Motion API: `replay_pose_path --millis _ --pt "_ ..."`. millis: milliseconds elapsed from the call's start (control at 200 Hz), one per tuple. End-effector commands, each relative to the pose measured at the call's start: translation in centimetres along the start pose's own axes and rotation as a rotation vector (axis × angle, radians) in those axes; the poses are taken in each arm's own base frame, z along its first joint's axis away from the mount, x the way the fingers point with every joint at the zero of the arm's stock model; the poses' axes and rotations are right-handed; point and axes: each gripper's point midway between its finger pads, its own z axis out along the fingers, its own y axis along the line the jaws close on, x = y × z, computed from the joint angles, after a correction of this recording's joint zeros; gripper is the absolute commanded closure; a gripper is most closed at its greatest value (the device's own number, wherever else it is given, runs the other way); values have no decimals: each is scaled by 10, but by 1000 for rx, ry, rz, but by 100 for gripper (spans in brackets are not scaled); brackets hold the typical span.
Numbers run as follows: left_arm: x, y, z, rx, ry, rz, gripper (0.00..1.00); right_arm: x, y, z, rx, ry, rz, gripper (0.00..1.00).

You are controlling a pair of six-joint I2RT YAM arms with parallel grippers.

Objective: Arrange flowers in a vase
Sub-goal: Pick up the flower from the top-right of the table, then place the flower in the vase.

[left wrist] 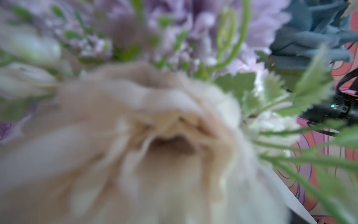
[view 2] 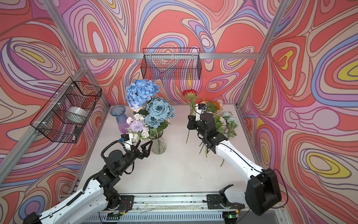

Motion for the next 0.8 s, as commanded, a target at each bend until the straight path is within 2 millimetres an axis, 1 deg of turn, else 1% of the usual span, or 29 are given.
replay_pose_path --millis 0,110,240,295,401,481,576,651,796 --pt "-25 -14 7 49 -63 12 0 -42 37 -21 -108 -185 -147 100" --pt "-27 -14 14 72 -64 -17 0 -58 69 -39 -197 -271 -221 100" --pt "-35 -11 18 77 -77 -36 0 -65 101 -61 -296 -335 -281 100" --pt "-40 -10 18 80 -85 -38 0 -67 111 -69 -323 -348 -295 100" --pt "-47 -8 17 78 -93 -35 0 -68 124 -81 -374 -356 -296 100" --pt "-50 -6 17 75 -95 -36 0 -65 134 -90 -428 -362 -284 100" --pt "-51 -4 17 75 -90 -37 0 -60 154 -98 -517 -370 -293 100" --pt "-50 -4 19 77 -85 -43 0 -52 171 -99 -578 -370 -315 100" --pt "-50 -2 21 74 -84 -53 0 -34 201 -94 -672 -385 -376 100"
